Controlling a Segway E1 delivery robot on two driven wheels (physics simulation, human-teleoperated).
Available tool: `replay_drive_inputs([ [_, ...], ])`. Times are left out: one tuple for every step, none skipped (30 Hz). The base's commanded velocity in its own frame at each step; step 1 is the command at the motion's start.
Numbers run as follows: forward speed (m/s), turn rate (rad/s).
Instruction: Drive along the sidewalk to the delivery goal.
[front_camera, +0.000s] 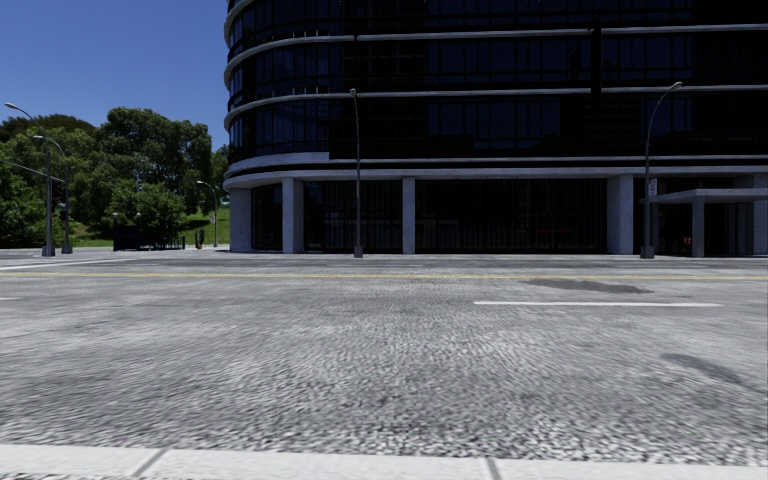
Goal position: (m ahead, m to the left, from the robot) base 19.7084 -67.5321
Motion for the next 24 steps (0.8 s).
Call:
replay_drive_inputs([
  [0.0, 0.0],
  [0.0, 0.0],
  [0.0, 0.0],
  [0.0, 0.0],
  [0.0, 0.0],
  [0.0, 0.0],
  [0.0, 0.0],
  [0.0, 0.0],
  [0.0, 0.0],
  [0.0, 0.0],
  [0.0, 0.0],
  [0.0, 0.0],
  [0.0, 0.0],
  [0.0, 0.0],
  [0.0, 0.0],
  [0.0, 0.0],
  [0.0, 0.0],
  [0.0, 0.0],
  [0.0, 0.0],
  [0.0, 0.0],
  [0.0, 0.0],
  [0.0, 0.0],
  [0.0, 0.0],
  [0.0, 0.0],
])
